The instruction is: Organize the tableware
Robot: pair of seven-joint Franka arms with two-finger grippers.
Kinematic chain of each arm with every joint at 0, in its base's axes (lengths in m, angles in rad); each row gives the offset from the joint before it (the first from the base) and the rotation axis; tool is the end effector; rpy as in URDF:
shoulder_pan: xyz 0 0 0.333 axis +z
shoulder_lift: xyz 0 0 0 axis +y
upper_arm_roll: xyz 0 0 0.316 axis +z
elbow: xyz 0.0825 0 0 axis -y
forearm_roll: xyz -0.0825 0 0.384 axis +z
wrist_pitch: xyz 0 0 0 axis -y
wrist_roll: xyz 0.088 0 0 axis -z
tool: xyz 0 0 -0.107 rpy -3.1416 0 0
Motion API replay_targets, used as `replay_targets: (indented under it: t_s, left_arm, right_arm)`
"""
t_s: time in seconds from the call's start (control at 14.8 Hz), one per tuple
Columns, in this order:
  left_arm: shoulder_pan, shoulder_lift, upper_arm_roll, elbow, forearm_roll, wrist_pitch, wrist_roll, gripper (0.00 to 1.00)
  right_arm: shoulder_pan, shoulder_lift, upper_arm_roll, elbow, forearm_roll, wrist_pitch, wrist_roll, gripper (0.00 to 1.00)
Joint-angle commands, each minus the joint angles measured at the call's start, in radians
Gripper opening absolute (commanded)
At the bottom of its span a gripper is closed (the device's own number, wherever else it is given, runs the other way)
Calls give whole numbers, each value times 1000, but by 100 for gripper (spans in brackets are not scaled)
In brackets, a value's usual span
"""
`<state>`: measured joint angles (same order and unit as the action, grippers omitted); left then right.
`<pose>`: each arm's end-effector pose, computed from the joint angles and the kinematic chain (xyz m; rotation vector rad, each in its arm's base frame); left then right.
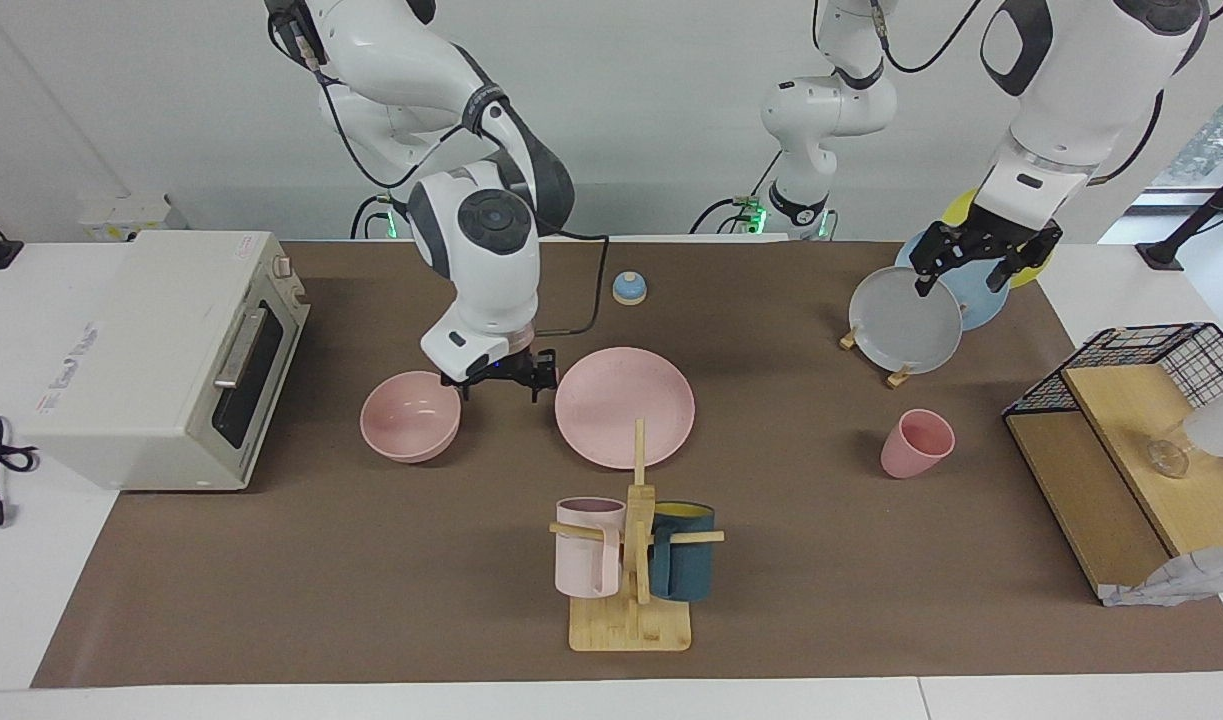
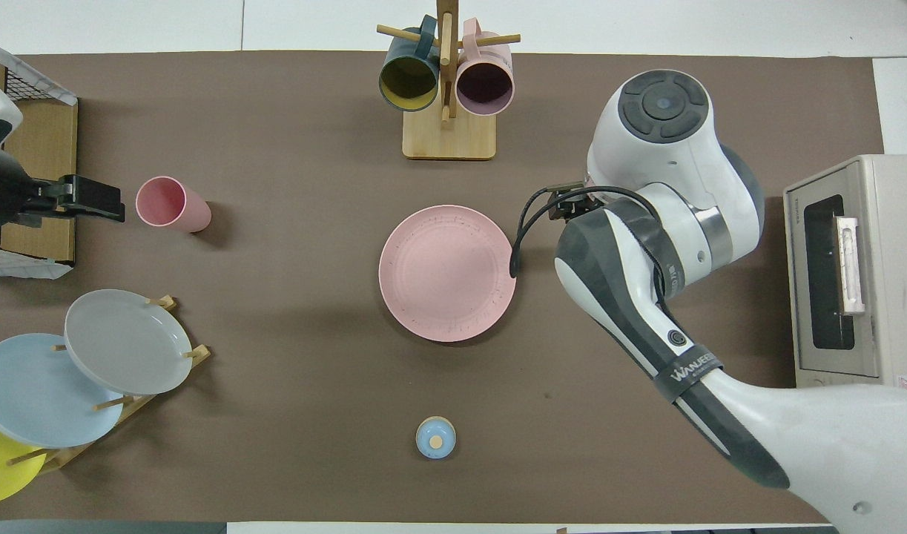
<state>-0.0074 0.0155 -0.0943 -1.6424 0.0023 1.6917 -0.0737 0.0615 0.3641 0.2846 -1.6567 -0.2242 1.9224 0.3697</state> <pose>0.5658 -0.0571 0.5925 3.1387 -0.0443 0.0531 0.6208 0.1879 0.3994 3.0122 0.0737 -0.0583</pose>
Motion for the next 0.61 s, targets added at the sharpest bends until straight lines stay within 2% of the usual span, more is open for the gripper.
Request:
replay_targets:
  t_s: [0.0, 0.14, 0.27, 0.34, 0.54]
  left_arm:
    - [10, 35, -4, 1, -18, 45, -8, 100]
    - [10, 35, -4, 1, -18, 43, -8, 100]
    - [10, 35, -4, 4, -18, 40, -8, 100]
    - [9, 37, -4, 6, -18, 36, -8, 100]
    - [9, 37, -4, 10, -19, 31, -8, 100]
  right_arm:
    - [-28, -97, 1, -209, 0, 145, -28, 100]
    - [-31, -122, -8, -303, 6, 232, -19, 100]
    - [-32, -119, -10, -316, 17, 240, -26, 100]
    - [-42, -114, -12, -328, 17, 245, -35, 94]
    - [-49, -113, -13, -351, 17, 257, -81, 47]
